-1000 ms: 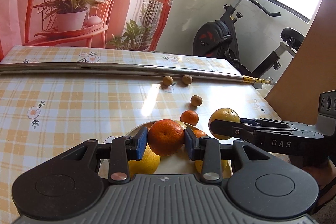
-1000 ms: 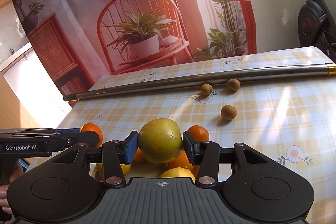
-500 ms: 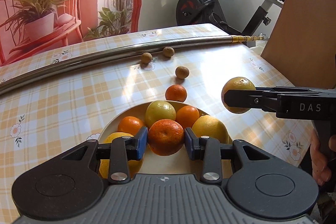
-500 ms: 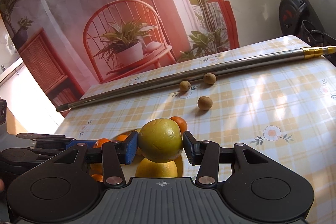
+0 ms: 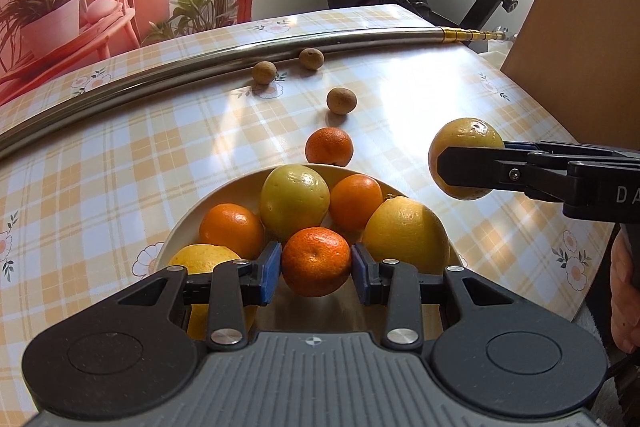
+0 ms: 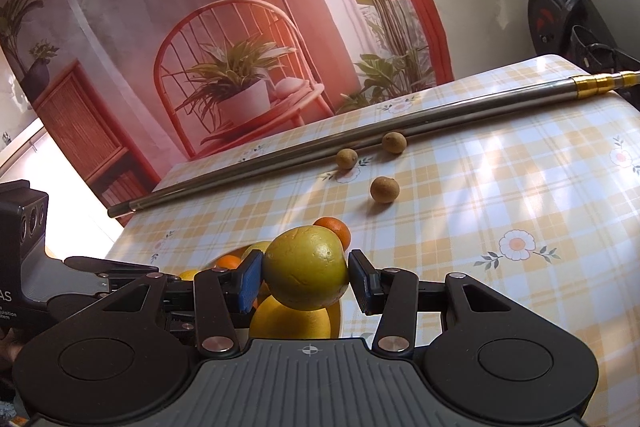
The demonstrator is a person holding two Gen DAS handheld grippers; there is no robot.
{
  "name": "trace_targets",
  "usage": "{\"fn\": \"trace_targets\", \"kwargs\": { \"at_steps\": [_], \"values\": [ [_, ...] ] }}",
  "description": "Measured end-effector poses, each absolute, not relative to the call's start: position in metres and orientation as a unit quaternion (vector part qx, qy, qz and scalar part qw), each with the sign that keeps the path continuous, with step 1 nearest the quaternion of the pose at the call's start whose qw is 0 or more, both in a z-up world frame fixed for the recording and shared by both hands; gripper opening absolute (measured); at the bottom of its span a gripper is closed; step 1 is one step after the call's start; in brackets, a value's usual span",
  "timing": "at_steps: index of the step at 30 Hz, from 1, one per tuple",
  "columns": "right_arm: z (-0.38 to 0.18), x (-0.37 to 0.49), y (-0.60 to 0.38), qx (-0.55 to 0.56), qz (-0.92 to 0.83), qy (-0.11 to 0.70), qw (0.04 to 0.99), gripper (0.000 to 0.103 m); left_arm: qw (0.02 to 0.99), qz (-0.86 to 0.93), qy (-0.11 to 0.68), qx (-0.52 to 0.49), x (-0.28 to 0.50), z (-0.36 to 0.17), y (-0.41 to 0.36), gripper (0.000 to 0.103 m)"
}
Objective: Organize fruits
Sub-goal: 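Carry the mandarin and grapefruit over the beige plate with both tools, then lower both fruits onto the plate and open both tools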
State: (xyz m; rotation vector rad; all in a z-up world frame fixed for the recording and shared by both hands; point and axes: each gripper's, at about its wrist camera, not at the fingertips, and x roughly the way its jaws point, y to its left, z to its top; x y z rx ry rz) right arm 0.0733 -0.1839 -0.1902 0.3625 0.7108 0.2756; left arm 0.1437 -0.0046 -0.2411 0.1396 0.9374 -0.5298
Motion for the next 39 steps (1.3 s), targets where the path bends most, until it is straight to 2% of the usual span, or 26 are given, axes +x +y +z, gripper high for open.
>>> {"fn": "trace_targets", "kwargs": {
  "at_steps": [16,23,27,33,39],
  "values": [
    [-0.191,0.074,-0.181,0.174,0.137,0.349,0.911,0.043,0.850,-0.258,0.451,0.086,0.147,-0.247,-0.013,0.041],
    [-0.188,0.073,-0.179,0.162,0.137,0.348,0.913,0.043,0.868,-0.258,0.423,0.037,0.129,-0.227,0.008,0.052],
    [-0.188,0.073,-0.175,0.158,0.142,0.351,0.912,0.043,0.888,-0.240,0.391,0.015,0.116,-0.207,0.023,0.064],
    [-0.183,0.078,-0.154,0.116,0.171,0.370,0.906,0.043,0.913,-0.174,0.368,0.006,0.110,-0.187,0.051,0.067],
    [-0.179,0.082,-0.110,0.031,0.206,0.390,0.897,0.043,0.915,-0.149,0.369,-0.062,0.110,-0.184,0.081,0.067]
  ]
}}
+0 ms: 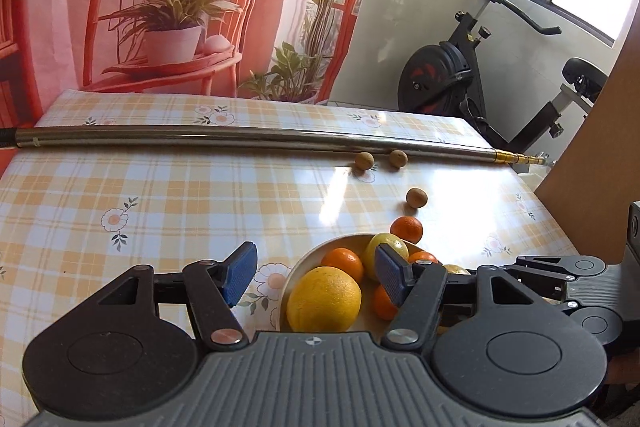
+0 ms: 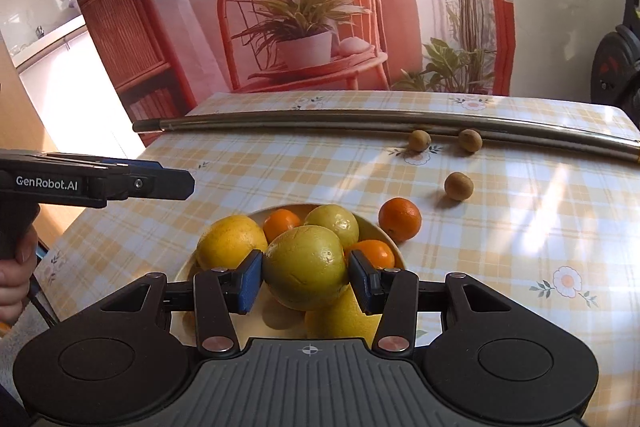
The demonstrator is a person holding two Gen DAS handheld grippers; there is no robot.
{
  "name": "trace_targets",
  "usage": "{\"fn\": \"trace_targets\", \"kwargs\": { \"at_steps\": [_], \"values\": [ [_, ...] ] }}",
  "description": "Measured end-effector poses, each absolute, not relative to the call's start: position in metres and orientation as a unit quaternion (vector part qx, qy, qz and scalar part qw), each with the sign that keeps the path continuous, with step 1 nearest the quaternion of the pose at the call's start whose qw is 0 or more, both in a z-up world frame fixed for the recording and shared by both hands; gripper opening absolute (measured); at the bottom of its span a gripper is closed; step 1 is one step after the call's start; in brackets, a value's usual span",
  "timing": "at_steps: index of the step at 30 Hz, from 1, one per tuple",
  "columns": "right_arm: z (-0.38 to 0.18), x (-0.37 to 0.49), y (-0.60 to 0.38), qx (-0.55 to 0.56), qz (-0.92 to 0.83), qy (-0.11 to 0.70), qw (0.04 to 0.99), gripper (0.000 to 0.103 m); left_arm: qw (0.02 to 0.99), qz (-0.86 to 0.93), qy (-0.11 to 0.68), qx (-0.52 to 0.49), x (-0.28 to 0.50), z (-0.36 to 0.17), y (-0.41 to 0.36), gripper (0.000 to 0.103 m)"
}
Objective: Organize fruits
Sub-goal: 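Lower both fruits onto the plate and open both tools, then withdraw both open tools up and away from the plate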
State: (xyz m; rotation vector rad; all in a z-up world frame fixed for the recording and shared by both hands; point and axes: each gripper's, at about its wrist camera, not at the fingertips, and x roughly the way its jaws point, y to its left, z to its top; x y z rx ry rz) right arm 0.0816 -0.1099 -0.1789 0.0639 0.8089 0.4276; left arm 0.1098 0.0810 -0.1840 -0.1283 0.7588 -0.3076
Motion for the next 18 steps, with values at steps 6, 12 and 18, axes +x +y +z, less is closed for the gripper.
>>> {"fn": "trace_targets", "kwargs": {
  "at_steps": [6,12,18],
  "values": [
    [-0.183,0.081,-0.070,-0.010,0.228,0.413,0.881,0.043,0.915,-0.136,0.373,-0.074,0.107,-0.194,0.097,0.067],
    [-0.197,0.083,-0.049,-0.035,0.230,0.441,0.867,0.043,0.912,-0.135,0.377,-0.092,0.105,-0.201,0.110,0.067],
    [-0.207,0.084,-0.040,-0.047,0.230,0.455,0.859,0.043,0.910,-0.132,0.380,-0.103,0.107,-0.206,0.114,0.067]
  ]
}}
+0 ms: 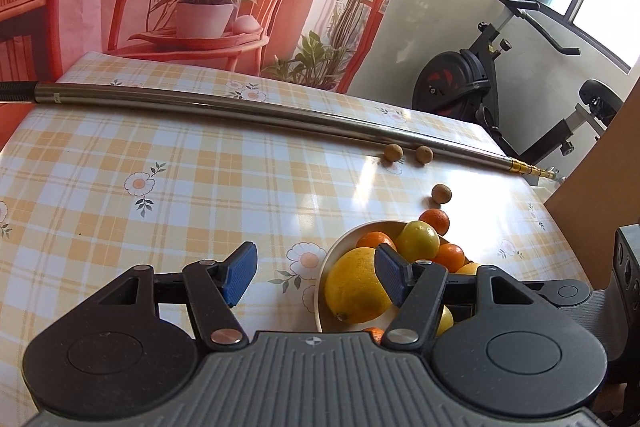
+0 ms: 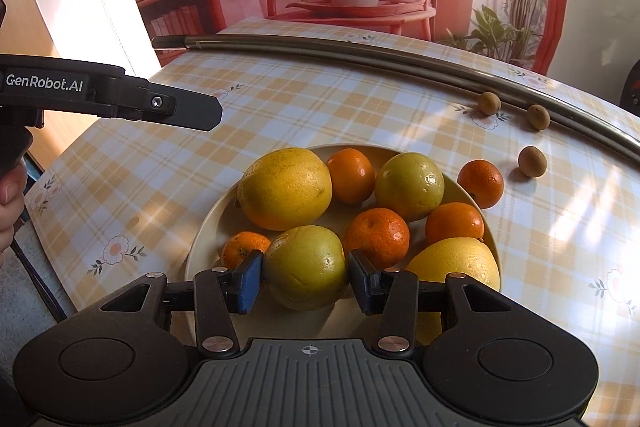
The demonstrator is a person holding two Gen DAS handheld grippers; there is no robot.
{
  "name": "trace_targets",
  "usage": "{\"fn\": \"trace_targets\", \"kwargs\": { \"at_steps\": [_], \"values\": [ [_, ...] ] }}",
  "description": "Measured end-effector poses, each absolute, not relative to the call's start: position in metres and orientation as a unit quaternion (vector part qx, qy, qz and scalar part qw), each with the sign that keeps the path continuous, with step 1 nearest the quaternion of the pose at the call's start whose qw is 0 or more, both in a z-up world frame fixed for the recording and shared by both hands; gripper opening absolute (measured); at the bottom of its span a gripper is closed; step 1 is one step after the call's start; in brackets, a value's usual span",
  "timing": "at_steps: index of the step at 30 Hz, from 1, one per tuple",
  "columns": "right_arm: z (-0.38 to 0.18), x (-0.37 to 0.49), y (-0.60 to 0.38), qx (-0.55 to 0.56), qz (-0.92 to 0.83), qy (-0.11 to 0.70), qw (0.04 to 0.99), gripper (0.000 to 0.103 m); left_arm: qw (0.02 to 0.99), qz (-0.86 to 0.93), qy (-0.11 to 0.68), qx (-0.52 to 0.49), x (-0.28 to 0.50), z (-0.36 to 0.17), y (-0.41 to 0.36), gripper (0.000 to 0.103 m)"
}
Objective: Organize fruits
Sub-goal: 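Withdraw both open tools up and away from the plate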
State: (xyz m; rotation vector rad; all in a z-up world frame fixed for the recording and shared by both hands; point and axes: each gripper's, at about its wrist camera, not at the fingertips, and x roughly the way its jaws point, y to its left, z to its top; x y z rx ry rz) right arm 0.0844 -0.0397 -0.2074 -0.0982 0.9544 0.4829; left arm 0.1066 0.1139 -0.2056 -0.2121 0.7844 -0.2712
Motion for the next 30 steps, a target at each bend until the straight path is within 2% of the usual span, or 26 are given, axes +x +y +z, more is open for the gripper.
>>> {"fn": "trace_targets", "kwargs": {
  "at_steps": [21,30],
  "values": [
    [-0.210,0.090,-0.046,-0.014,0.242,0.450,0.859,0.044,0.906,-0.129,0.394,-0.087,0.109,-0.211,0.107,0.067],
    [-0.186,0.087,-0.062,0.005,0.235,0.412,0.880,0.044,0.908,-0.132,0.390,-0.080,0.109,-0.206,0.102,0.067]
  ]
}}
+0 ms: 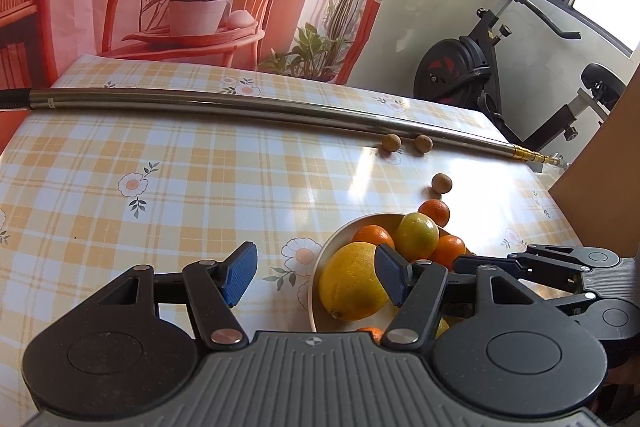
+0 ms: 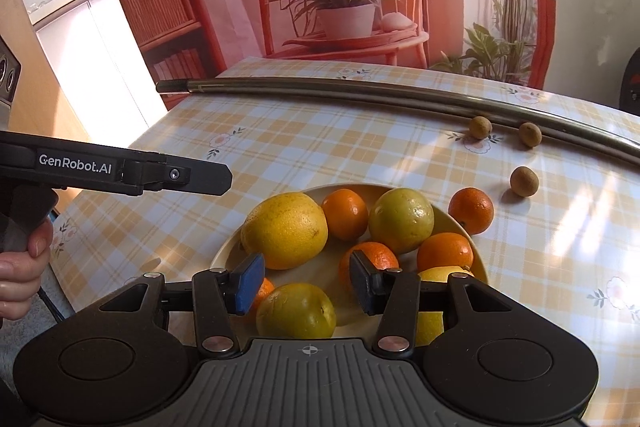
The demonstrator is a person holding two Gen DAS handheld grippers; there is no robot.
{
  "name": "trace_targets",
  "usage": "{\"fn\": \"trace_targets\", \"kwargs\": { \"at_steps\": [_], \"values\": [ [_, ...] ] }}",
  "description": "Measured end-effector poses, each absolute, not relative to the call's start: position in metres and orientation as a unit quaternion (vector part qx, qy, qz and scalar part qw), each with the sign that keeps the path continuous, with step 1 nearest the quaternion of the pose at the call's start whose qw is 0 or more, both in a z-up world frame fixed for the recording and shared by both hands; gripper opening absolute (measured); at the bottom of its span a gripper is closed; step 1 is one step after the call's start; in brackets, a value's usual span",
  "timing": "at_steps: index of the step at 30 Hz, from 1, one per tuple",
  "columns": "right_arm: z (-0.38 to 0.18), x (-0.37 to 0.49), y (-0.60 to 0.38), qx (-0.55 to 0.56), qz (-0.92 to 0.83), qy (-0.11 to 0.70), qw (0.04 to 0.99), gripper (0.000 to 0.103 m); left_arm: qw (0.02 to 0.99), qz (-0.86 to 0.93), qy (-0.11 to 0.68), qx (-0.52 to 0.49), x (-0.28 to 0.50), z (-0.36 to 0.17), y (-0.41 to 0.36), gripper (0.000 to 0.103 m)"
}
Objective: Organize fruits
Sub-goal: 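Withdraw both open tools up and away from the plate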
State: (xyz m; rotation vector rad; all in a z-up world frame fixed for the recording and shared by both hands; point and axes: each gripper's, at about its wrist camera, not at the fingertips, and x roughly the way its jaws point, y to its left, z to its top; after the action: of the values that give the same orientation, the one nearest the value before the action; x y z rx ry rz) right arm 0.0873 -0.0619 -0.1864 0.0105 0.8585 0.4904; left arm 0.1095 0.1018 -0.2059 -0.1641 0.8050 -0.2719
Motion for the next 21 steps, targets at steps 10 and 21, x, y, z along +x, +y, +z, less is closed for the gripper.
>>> {"fn": "trace_targets", "kwargs": {
  "at_steps": [10,21],
  "values": [
    [-0.155,0.097,-0.124,0.043,0.177,0.360,0.915,0.045,0.921,-0.136,0.361,-0.052,0.119,-0.185,0.094,0.068],
    [-0.150,0.113,-0.179,0.066,0.124,0.334,0.932,0.045,0.932,-0.139,0.331,-0.051,0.141,-0.172,0.088,0.068]
  ]
}}
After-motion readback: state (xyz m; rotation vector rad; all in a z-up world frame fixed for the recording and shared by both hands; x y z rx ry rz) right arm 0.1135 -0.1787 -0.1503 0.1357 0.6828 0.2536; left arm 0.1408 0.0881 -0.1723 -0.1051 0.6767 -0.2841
